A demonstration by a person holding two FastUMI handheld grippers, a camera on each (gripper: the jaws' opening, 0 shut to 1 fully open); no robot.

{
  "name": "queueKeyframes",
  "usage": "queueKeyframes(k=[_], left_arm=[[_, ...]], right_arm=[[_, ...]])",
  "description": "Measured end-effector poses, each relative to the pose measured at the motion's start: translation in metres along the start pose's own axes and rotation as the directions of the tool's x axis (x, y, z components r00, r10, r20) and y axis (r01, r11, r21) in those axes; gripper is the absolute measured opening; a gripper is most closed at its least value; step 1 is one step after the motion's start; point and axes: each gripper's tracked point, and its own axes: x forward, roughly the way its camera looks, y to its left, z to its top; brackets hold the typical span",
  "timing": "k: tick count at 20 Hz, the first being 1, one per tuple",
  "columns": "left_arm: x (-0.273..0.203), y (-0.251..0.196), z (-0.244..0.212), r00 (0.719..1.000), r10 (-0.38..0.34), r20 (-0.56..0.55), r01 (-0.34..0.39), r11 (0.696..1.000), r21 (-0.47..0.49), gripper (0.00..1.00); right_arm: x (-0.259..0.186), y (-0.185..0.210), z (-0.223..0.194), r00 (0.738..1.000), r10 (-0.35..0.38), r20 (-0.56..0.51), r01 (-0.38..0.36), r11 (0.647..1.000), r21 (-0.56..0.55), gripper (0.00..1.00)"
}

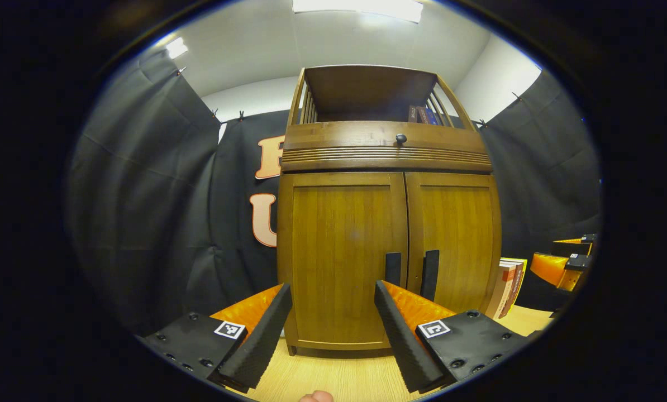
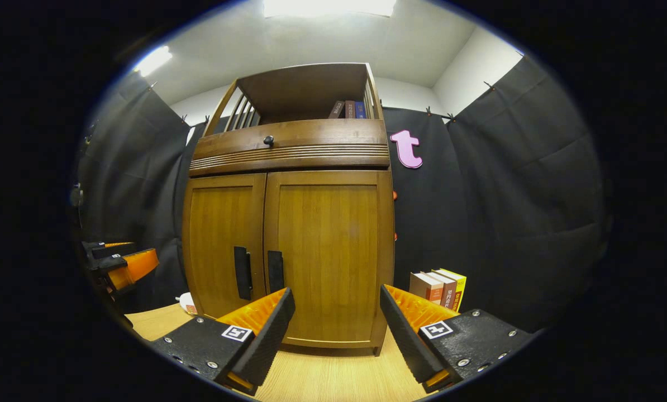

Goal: Open the right door of the double-door shoe cabinet with the right hand, and open the left door with the left hand.

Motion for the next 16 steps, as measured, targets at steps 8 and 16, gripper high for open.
queueKeyframes(k=[8,16], left_arm=[[0.000,0.003,-0.002,1.000,0.008,-0.019,-0.008,1.000,0.000,0.96],[0.002,0.007,-0.002,0.998,0.055,-0.029,-0.055,0.998,-0.020,0.94]], right_arm=[[0.056,0.036,0.016,0.991,0.130,0.015,-0.130,0.991,0.028,0.94],[0.124,0.092,0.023,0.977,0.212,0.019,-0.212,0.977,0.025,0.94]])
